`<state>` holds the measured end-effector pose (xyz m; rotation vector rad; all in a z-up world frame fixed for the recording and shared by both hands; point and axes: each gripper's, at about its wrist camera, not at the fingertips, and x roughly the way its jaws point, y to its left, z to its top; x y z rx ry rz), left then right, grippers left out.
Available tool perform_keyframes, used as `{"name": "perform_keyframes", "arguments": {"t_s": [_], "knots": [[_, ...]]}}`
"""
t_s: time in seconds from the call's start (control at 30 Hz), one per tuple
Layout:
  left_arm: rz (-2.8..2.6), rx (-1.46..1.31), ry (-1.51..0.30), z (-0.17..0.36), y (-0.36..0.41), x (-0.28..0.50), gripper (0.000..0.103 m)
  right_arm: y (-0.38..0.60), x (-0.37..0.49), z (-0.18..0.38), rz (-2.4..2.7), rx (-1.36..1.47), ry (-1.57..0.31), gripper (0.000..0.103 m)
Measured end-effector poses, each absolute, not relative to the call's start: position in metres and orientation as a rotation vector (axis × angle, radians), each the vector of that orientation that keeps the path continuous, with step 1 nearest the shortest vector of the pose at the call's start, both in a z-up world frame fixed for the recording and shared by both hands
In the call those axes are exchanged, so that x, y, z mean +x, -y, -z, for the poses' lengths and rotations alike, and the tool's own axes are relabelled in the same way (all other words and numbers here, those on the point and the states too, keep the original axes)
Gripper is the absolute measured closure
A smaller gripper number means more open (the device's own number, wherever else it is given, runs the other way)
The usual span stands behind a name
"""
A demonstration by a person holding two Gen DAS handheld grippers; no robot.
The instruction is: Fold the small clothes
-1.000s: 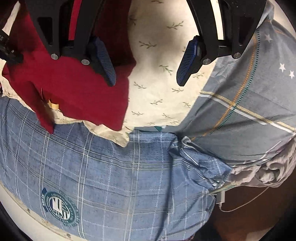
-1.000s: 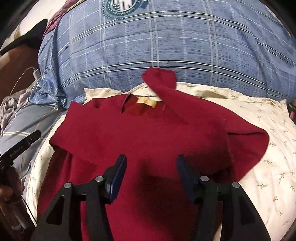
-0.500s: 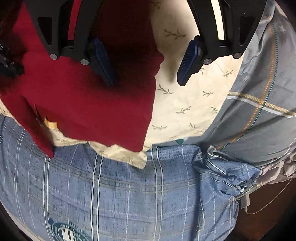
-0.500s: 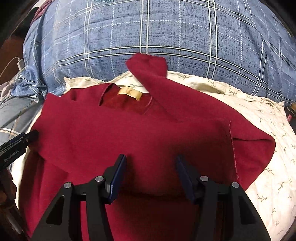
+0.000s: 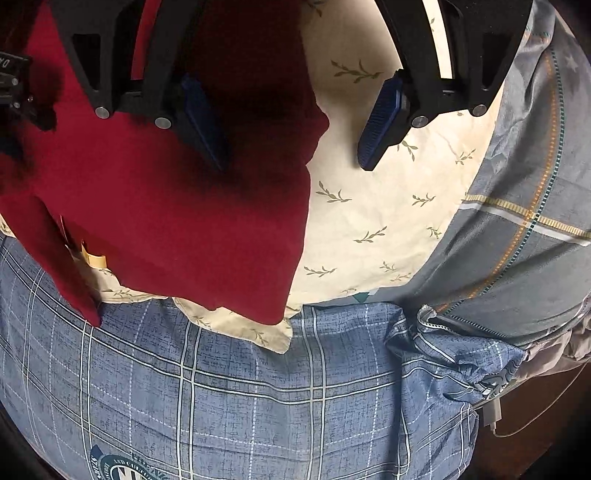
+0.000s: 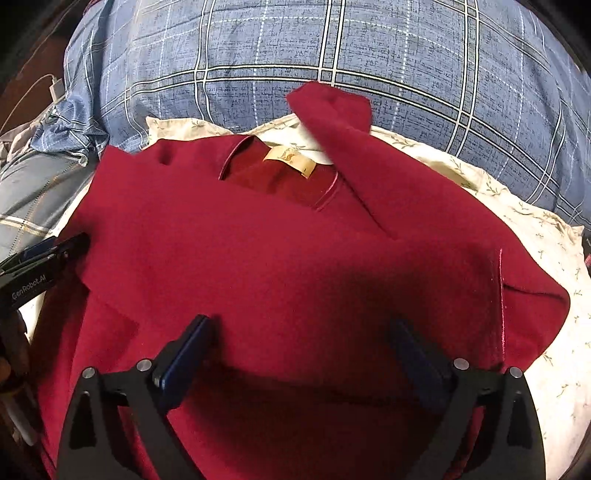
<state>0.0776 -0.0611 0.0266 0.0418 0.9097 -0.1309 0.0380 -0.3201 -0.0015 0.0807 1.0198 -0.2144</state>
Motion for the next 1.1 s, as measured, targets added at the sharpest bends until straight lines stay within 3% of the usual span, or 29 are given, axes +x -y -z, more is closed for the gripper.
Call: {"name": "perform_keyframes", "arguments": {"t_s": [0.4, 0.6, 0.73, 0.97, 1.03, 1.07, 1.1], "knots": [[0.163, 0.024, -0.869, -0.037, 0.06, 0.066, 0.03, 0.327, 0.025, -0.003, 0.206, 0.122, -1.004, 0.006], [0.16, 0.036, -0.913, -0.028, 0.064, 0.074, 0.029, 0.329, 0.016, -0.052, 0.149, 0.13, -0.874, 0.007], [0.16, 0.039, -0.913, -0.027, 0.064, 0.075, 0.029, 0.341, 0.042, -0.07, 0.23, 0.068, -0.812, 0.007], [0.165, 0.029, -0.917, -0.026, 0.063, 0.078, 0.029, 0.353, 0.115, -0.047, 0.24, -0.038, -0.853, 0.007], [0.166, 0.032, -0.915, -0.025, 0.064, 0.079, 0.028, 0.357, 0.132, -0.035, 0.252, -0.089, -0.883, 0.015], [0.167, 0.035, -0.915, -0.025, 0.064, 0.079, 0.028, 0.361, 0.139, -0.03, 0.248, -0.099, -0.91, 0.035], [0.169, 0.039, -0.914, -0.025, 0.065, 0.079, 0.028, 0.367, 0.144, -0.025, 0.229, -0.092, -0.949, 0.07]]}}
